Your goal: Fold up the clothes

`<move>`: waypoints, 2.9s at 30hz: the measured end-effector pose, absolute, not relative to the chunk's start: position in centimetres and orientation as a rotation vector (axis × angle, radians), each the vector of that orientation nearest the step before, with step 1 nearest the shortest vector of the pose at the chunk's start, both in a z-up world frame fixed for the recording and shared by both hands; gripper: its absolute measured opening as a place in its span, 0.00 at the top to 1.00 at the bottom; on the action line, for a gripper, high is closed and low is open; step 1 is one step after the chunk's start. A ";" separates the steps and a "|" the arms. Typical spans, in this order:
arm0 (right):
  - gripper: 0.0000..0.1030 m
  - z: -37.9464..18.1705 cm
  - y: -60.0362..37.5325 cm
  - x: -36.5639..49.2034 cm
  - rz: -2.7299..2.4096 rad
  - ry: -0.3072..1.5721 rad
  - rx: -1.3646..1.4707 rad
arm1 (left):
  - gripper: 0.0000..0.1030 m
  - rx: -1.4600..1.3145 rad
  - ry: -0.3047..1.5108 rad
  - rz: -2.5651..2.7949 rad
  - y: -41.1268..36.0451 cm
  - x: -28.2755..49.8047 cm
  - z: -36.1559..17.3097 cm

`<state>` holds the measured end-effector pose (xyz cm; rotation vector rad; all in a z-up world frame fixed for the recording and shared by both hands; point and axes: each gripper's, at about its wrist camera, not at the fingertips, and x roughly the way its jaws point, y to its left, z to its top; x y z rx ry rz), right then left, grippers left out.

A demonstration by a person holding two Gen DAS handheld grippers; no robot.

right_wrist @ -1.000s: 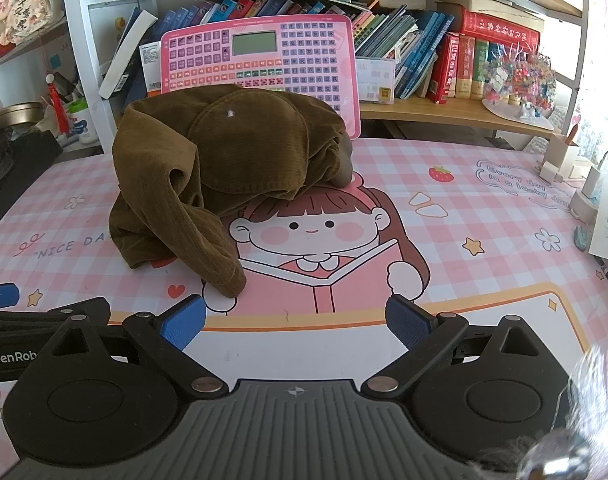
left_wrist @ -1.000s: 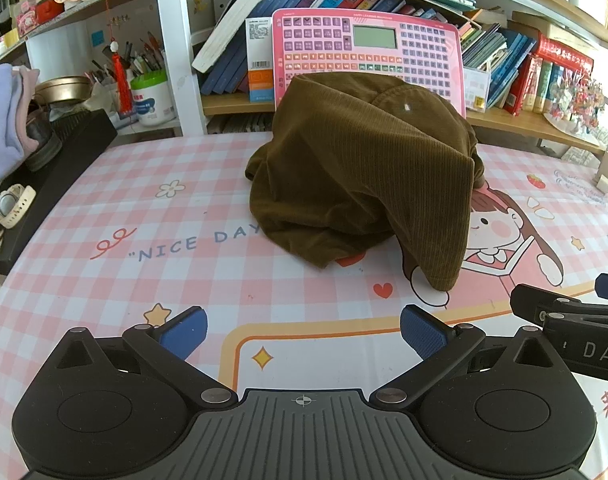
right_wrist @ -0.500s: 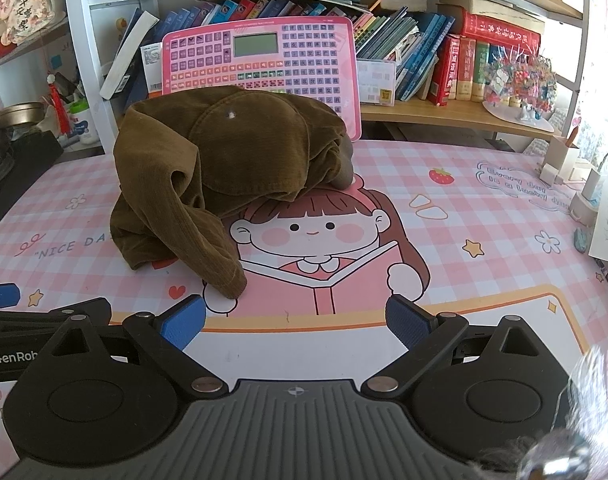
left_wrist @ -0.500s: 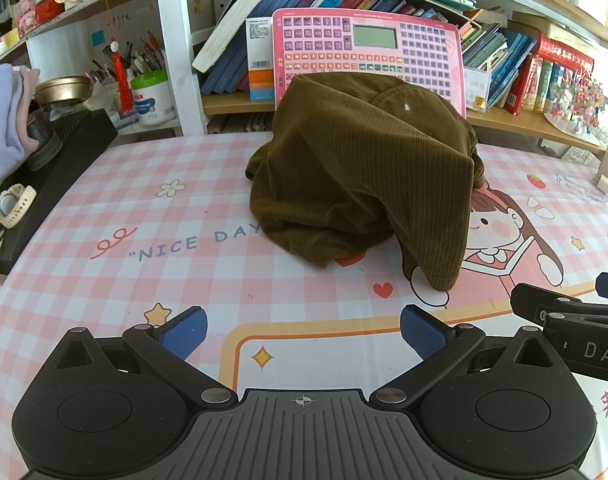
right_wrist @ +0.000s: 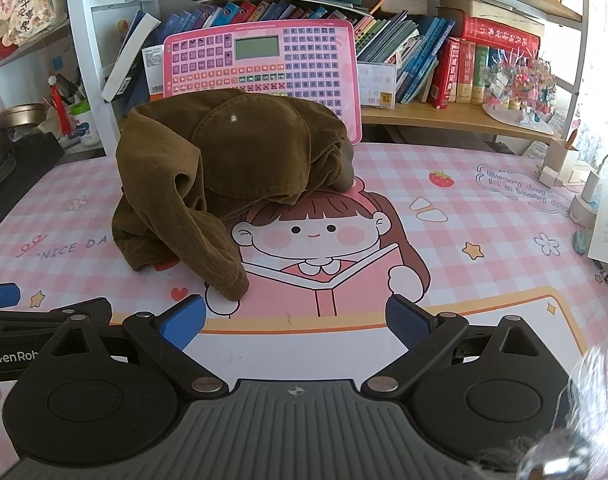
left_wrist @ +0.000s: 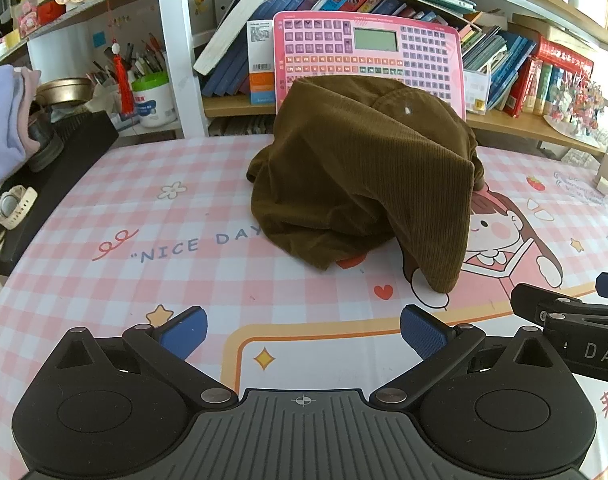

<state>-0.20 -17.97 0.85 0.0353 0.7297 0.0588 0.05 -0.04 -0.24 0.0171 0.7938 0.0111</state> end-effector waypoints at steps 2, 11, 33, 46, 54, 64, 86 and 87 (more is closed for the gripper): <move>0.06 0.9 -17.9 -0.2 0.058 0.730 0.032 | 0.00 0.015 0.794 0.011 0.0 0.1 -0.2; 0.06 1.1 -17.7 -0.3 0.052 0.727 0.031 | 0.00 0.018 0.791 0.009 0.1 0.0 -0.1; 0.06 1.6 -15.9 -1.7 0.016 0.721 0.044 | 0.00 0.014 0.759 -0.028 1.9 -0.7 0.2; 0.06 1.2 -14.2 -3.2 -0.035 0.733 0.036 | 0.00 0.034 0.782 -0.069 3.1 -1.0 -0.2; 0.06 0.9 -13.9 -3.9 -0.042 0.761 0.007 | 0.00 0.012 0.843 -0.088 3.1 -0.9 -1.1; 0.06 0.8 -16.0 -2.9 0.005 0.761 0.018 | 0.00 0.014 0.848 -0.043 1.1 -0.9 -1.0; 0.04 -0.6 -29.7 -0.5 0.252 0.773 0.131 | 0.00 0.020 0.817 0.186 -10.6 -2.9 0.0; 0.04 -0.7 -30.2 -0.4 0.252 0.775 0.145 | 0.00 0.030 0.815 0.196 -10.8 -2.8 0.0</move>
